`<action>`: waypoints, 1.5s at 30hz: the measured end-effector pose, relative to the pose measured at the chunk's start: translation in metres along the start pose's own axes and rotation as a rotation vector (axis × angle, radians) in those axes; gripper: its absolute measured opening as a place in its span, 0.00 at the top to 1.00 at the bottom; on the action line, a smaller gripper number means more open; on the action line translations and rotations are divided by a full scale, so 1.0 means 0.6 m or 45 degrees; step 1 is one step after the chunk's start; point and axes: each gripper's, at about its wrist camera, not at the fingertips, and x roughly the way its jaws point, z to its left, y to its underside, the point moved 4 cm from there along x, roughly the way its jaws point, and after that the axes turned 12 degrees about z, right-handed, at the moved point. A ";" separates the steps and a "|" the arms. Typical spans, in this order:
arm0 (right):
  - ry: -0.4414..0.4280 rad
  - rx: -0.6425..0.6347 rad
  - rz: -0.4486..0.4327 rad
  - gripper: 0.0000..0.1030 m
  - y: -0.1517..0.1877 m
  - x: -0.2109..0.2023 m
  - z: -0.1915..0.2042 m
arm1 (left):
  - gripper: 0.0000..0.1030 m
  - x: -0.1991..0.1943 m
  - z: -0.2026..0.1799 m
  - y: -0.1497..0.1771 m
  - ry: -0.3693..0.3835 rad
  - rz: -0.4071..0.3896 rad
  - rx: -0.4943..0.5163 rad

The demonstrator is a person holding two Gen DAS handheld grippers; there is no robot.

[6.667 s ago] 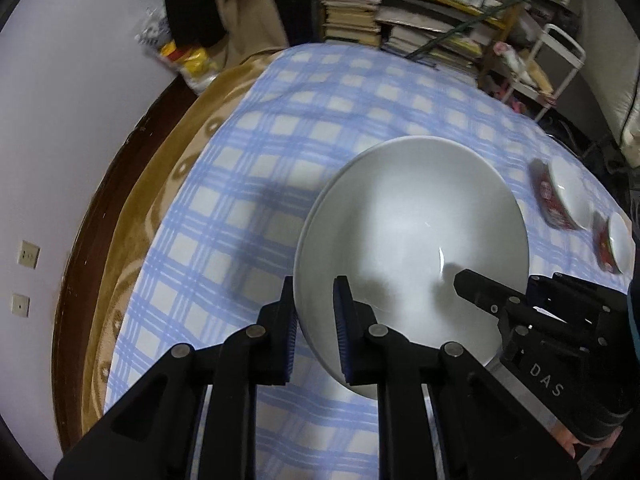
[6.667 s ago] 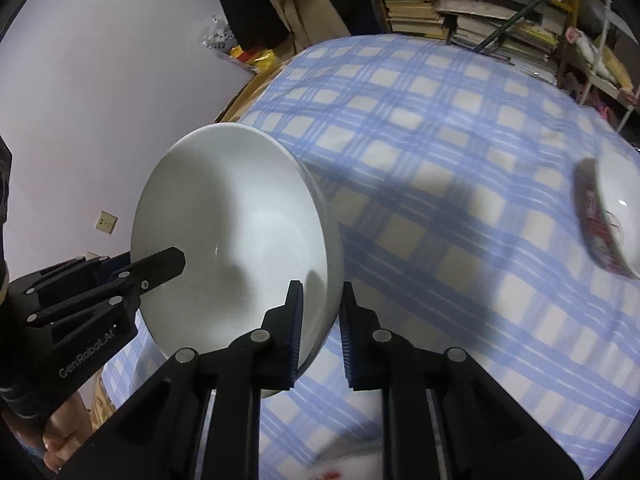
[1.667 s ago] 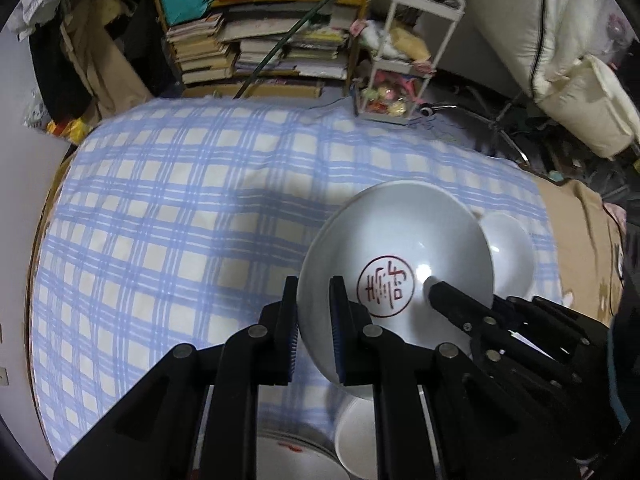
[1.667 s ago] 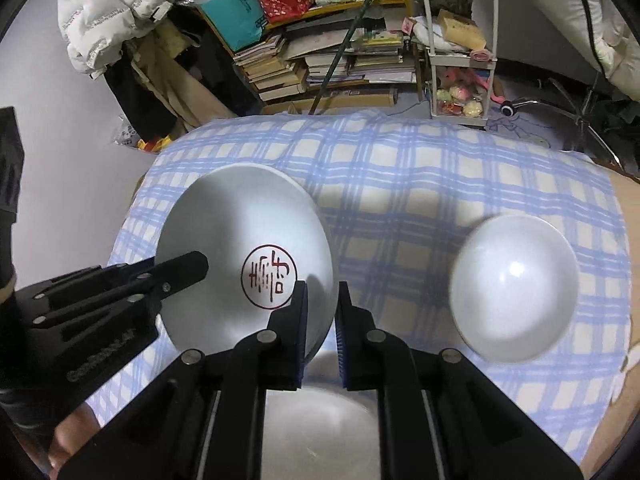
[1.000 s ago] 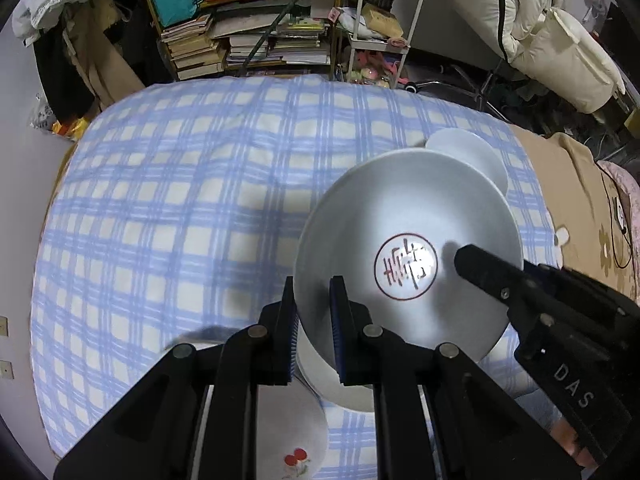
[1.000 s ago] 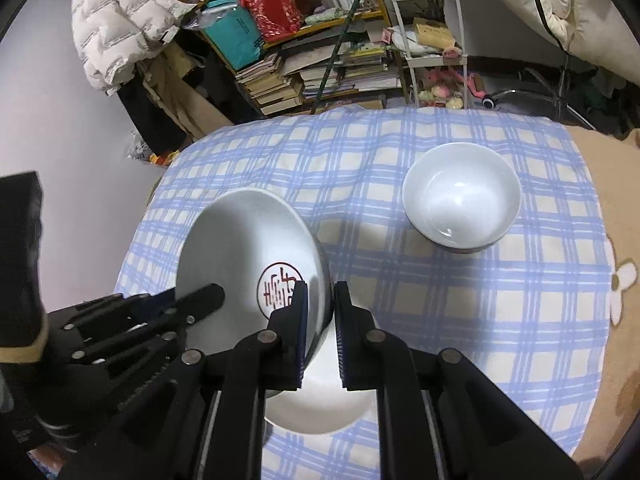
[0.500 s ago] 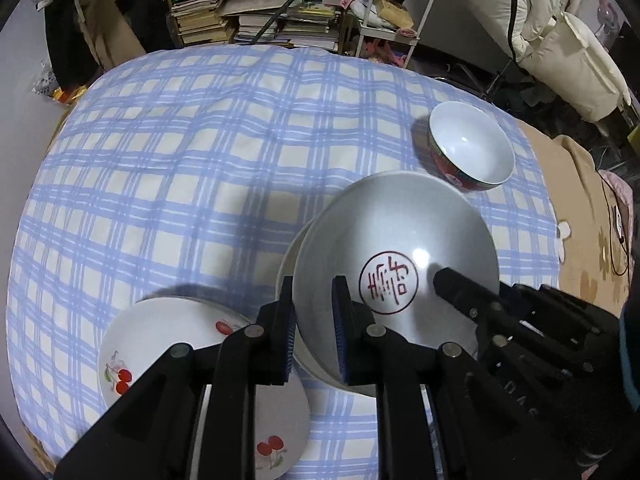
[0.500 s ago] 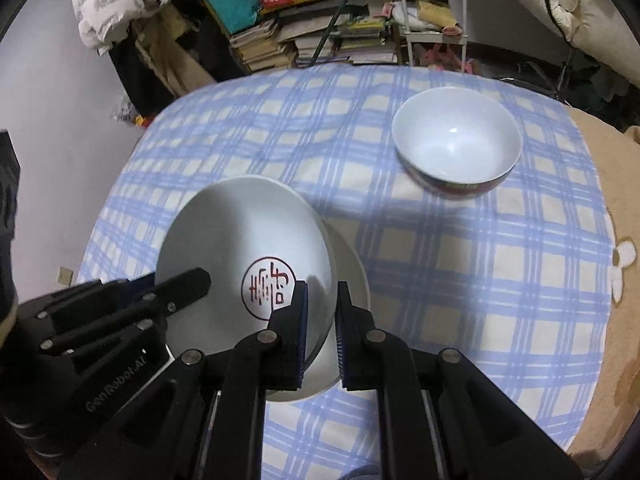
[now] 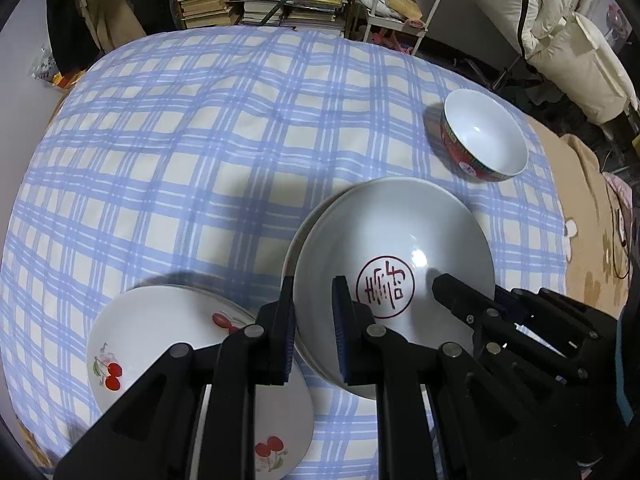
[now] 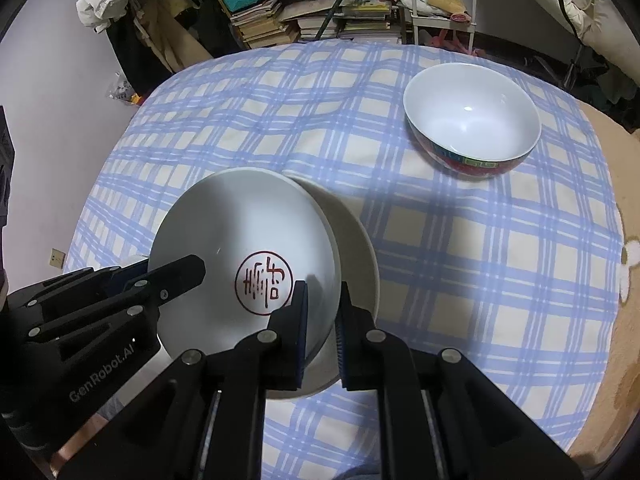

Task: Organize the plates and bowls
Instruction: 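Lift the seal-mark bowl with both tools and carry it over the placed bowl, then lower the seal-mark bowl into the placed bowl and open both tools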

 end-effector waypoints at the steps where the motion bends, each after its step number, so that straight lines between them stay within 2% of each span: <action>1: 0.002 -0.002 0.005 0.86 -0.001 0.002 0.000 | 0.85 0.002 -0.001 0.001 -0.005 0.001 0.003; 10: 0.054 -0.022 -0.003 0.86 0.002 0.001 -0.004 | 0.85 0.020 0.000 0.009 0.025 0.039 -0.012; 18: 0.022 0.005 0.007 0.86 0.005 -0.001 -0.013 | 0.85 0.016 -0.005 0.011 -0.011 0.044 0.007; 23: 0.064 -0.017 -0.009 0.86 0.006 -0.003 -0.008 | 0.85 0.008 -0.012 0.013 -0.072 0.022 0.045; 28: 0.050 -0.011 -0.002 0.86 0.007 -0.003 -0.011 | 0.85 0.007 -0.005 0.017 -0.037 0.031 0.018; 37: 0.049 -0.010 -0.008 0.86 0.008 -0.006 -0.011 | 0.85 0.002 -0.004 0.023 -0.029 0.031 0.007; 45: 0.047 -0.004 -0.009 0.86 0.009 -0.008 -0.012 | 0.85 -0.002 -0.012 0.031 -0.055 0.027 0.015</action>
